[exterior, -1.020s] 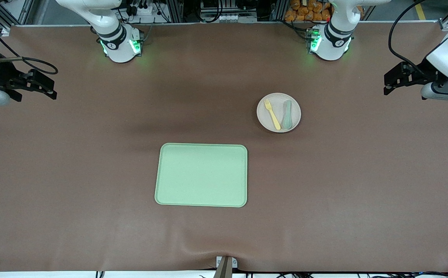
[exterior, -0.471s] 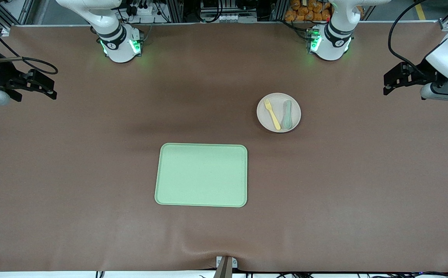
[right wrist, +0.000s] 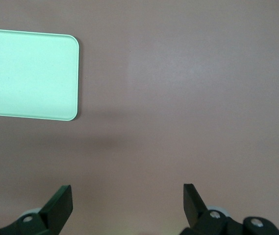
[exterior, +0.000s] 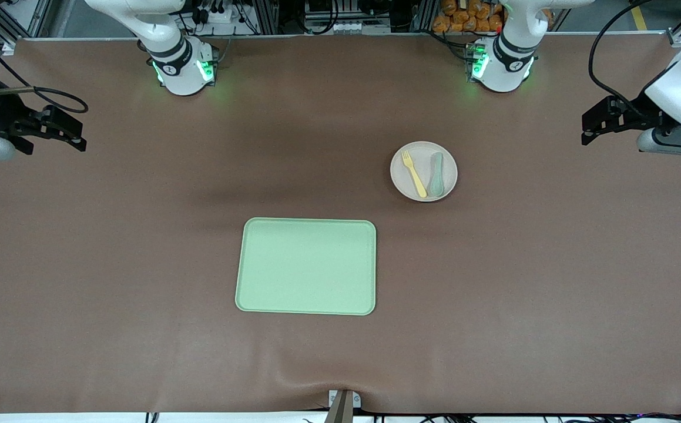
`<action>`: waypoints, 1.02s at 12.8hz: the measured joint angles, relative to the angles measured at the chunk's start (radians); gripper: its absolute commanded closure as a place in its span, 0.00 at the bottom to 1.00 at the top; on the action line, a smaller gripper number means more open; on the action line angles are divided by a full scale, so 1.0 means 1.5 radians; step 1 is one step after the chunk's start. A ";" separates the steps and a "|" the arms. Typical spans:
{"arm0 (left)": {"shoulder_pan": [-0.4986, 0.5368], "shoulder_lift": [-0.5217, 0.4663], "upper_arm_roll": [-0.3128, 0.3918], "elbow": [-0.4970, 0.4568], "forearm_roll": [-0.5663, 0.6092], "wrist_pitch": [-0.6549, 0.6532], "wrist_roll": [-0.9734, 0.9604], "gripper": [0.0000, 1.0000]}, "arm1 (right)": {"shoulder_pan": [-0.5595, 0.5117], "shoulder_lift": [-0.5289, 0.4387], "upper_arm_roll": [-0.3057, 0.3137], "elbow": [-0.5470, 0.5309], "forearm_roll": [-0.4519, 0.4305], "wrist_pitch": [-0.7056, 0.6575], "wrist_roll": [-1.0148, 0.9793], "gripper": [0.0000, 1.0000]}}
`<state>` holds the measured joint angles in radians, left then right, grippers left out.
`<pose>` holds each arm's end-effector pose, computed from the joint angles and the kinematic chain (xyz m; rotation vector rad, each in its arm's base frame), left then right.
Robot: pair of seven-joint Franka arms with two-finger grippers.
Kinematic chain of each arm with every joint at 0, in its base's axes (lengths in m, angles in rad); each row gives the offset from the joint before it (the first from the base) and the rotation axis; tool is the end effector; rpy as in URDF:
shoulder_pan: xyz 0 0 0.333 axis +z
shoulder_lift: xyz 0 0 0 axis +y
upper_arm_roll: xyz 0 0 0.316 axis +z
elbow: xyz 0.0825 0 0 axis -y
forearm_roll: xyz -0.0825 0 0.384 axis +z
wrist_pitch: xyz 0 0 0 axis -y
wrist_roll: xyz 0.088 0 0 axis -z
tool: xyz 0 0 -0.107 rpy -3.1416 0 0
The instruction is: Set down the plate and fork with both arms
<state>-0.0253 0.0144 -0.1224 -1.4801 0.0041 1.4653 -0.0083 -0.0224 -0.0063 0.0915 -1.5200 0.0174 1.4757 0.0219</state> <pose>0.5426 -0.0797 0.6498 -3.1291 0.2179 0.0452 0.5416 0.0397 0.6435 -3.1251 -0.0758 0.0606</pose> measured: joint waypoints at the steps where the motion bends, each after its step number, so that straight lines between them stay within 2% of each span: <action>1: 0.000 0.000 0.001 -0.001 0.000 -0.003 -0.003 0.00 | 0.000 0.000 0.000 0.000 0.000 0.000 0.000 0.00; 6: 0.047 0.002 0.007 -0.026 0.000 -0.061 -0.008 0.00 | 0.000 0.000 0.000 0.000 0.000 0.000 0.000 0.00; 11: 0.059 0.044 0.007 -0.100 -0.001 -0.052 -0.042 0.00 | 0.000 0.000 0.000 0.000 0.000 -0.001 0.000 0.00; 13: 0.058 0.048 0.003 -0.159 -0.001 -0.014 -0.043 0.00 | 0.000 0.000 0.000 0.000 0.000 -0.001 0.000 0.00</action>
<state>0.0623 0.0863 -0.1175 -1.7183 0.0029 1.4437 -0.0725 -0.0224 -0.0063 0.0914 -1.5201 0.0175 1.4745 0.0219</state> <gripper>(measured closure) 0.000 0.000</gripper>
